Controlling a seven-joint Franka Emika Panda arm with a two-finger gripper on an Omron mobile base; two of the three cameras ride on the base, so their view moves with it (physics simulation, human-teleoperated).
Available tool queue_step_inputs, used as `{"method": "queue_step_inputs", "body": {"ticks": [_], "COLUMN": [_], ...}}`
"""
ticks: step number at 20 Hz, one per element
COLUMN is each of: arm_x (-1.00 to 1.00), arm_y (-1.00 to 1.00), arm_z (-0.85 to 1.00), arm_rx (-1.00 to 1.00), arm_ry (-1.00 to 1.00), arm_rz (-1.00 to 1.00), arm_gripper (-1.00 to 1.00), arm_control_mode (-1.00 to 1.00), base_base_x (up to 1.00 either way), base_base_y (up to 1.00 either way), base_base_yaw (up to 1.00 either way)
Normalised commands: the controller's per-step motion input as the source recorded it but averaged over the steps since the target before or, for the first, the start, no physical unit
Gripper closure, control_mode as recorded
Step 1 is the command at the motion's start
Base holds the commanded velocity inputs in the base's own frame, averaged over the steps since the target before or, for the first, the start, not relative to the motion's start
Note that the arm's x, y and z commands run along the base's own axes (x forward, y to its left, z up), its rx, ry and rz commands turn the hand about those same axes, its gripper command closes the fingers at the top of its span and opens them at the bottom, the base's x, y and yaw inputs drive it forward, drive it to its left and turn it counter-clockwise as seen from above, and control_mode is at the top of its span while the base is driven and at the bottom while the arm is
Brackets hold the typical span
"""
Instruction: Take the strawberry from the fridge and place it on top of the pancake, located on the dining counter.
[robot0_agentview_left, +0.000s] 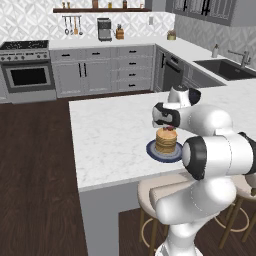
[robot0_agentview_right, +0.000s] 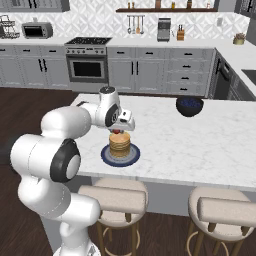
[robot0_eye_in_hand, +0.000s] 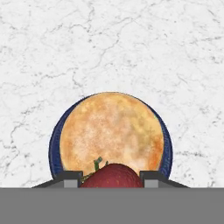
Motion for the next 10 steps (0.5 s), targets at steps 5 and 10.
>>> {"method": "queue_step_inputs", "body": {"ticks": [5,10], "arm_x": [0.08,0.07], "arm_y": [0.0,0.0], "arm_z": [-0.18,-0.22], "arm_rx": [0.0,0.0], "arm_ry": [0.01,0.05], "arm_rz": [0.0,0.0], "arm_gripper": [1.0,1.0], "arm_control_mode": [-1.0,-1.0], "base_base_x": [0.0,0.0], "base_base_y": [0.0,0.0], "base_base_yaw": [0.0,0.0]}}
